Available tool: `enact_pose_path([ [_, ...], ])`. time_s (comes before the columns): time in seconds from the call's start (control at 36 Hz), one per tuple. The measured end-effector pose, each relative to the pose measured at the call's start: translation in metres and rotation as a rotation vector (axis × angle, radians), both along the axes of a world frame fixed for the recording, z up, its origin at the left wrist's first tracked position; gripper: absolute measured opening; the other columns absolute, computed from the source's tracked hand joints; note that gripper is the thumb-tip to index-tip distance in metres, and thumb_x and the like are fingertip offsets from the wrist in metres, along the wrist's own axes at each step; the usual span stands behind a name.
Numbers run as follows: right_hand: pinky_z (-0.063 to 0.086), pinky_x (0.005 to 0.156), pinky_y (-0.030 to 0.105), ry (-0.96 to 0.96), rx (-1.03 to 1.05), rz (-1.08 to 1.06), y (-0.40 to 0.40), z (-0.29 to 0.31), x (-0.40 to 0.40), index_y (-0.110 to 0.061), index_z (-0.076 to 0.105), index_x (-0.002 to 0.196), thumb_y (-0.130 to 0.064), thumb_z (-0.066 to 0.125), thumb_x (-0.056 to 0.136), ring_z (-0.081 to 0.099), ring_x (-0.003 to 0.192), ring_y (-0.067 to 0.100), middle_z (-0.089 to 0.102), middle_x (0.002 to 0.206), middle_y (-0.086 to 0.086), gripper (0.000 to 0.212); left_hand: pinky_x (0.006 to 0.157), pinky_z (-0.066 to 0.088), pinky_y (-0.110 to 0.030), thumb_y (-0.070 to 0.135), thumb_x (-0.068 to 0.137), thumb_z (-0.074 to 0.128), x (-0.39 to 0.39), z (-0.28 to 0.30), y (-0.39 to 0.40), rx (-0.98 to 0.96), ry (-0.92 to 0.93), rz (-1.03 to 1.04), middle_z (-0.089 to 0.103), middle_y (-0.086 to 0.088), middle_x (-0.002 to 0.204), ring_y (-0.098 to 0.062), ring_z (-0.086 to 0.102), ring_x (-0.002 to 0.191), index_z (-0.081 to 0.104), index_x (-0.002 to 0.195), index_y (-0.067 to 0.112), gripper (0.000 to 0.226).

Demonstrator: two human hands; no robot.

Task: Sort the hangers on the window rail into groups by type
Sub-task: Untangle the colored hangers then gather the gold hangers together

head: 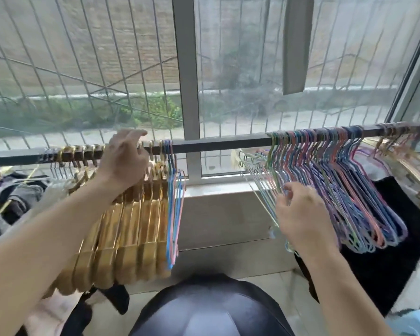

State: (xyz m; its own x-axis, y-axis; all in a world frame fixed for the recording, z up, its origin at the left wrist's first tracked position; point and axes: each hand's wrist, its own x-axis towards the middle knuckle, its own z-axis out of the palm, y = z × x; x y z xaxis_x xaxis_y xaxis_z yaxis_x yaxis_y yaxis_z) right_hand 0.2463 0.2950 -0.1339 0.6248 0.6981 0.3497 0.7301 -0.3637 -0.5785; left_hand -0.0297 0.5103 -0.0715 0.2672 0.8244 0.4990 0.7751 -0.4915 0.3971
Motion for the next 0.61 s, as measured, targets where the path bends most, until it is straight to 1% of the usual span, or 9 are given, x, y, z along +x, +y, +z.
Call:
enact_pose_path([
  [0.08,0.044,0.080,0.031,0.088,-0.001,0.161,0.028,0.009,-0.024,-0.017,0.066,0.124,-0.026,0.053,0.101,0.061,0.094,0.019,0.070,0.105,-0.001,0.027,0.123,0.030,-0.052,0.027,0.100,0.055,-0.024,0.004,0.021,-0.014,0.157,0.019,0.040,-0.011,0.160,-0.030,0.035,0.148,0.036,0.156,0.019,0.060],
  [0.14,0.047,0.077,0.029,0.178,-0.049,0.272,0.052,0.014,-0.045,-0.019,0.068,0.122,-0.028,0.056,0.100,0.062,0.085,0.014,0.068,0.094,-0.008,0.026,0.124,0.025,-0.054,0.044,0.101,0.053,-0.038,0.004,0.034,-0.038,0.295,0.047,0.031,-0.007,0.165,-0.029,0.029,0.153,0.027,0.161,0.028,0.067],
  [0.19,0.053,0.077,0.031,0.247,-0.081,0.381,0.075,0.015,-0.065,-0.019,0.069,0.120,-0.029,0.057,0.100,0.063,0.082,0.012,0.068,0.093,-0.009,0.026,0.126,0.019,-0.056,0.060,0.101,0.042,-0.045,-0.001,0.044,-0.078,0.419,0.064,0.024,-0.005,0.169,-0.028,0.023,0.155,0.016,0.162,0.038,0.070],
  [0.31,0.051,0.075,0.031,0.324,-0.123,0.503,0.113,0.014,-0.106,-0.023,0.063,0.112,-0.032,0.052,0.101,0.063,0.089,0.018,0.064,0.098,-0.004,0.018,0.127,0.009,-0.056,0.075,0.098,0.026,-0.046,-0.008,0.053,-0.127,0.546,0.074,0.018,-0.010,0.169,-0.037,0.017,0.155,0.003,0.161,0.043,0.075],
  [0.33,0.053,0.075,0.034,0.354,-0.124,0.513,0.123,0.012,-0.116,-0.023,0.060,0.106,-0.034,0.052,0.101,0.063,0.089,0.021,0.063,0.095,-0.003,0.015,0.127,0.007,-0.056,0.077,0.097,0.024,-0.046,-0.007,0.055,-0.131,0.550,0.082,0.015,-0.011,0.169,-0.039,0.015,0.155,0.002,0.161,0.044,0.075],
  [0.39,0.057,0.082,0.042,0.433,-0.144,0.520,0.135,0.003,-0.129,-0.022,0.058,0.102,-0.038,0.054,0.099,0.066,0.092,0.023,0.067,0.098,0.000,0.017,0.127,0.003,-0.057,0.077,0.097,0.023,-0.044,-0.006,0.055,-0.142,0.549,0.089,0.011,-0.011,0.170,-0.040,0.012,0.156,0.001,0.160,0.044,0.074],
  [0.44,0.059,0.086,0.041,0.493,-0.177,0.519,0.138,-0.008,-0.138,-0.019,0.062,0.105,-0.041,0.056,0.099,0.068,0.091,0.020,0.072,0.105,0.003,0.023,0.127,0.002,-0.057,0.075,0.098,0.023,-0.041,-0.005,0.053,-0.147,0.548,0.086,0.010,-0.011,0.170,-0.039,0.011,0.156,0.002,0.160,0.043,0.073],
  [0.56,0.060,0.086,0.038,0.564,-0.135,0.528,0.139,-0.023,-0.147,-0.022,0.066,0.104,-0.031,0.061,0.100,0.070,0.090,0.016,0.072,0.103,0.000,0.011,0.127,0.001,-0.057,0.074,0.099,0.022,-0.042,-0.001,0.056,-0.139,0.549,0.069,0.009,-0.010,0.170,-0.038,0.011,0.156,0.001,0.161,0.042,0.073],
  [0.61,0.059,0.085,0.035,0.569,-0.098,0.494,0.139,-0.026,-0.148,-0.020,0.070,0.109,-0.027,0.061,0.100,0.069,0.091,0.014,0.072,0.103,-0.003,0.014,0.127,-0.001,-0.056,0.073,0.100,0.022,-0.043,0.001,0.057,-0.144,0.555,0.071,0.008,-0.010,0.170,-0.038,0.009,0.157,-0.001,0.161,0.041,0.073],
])
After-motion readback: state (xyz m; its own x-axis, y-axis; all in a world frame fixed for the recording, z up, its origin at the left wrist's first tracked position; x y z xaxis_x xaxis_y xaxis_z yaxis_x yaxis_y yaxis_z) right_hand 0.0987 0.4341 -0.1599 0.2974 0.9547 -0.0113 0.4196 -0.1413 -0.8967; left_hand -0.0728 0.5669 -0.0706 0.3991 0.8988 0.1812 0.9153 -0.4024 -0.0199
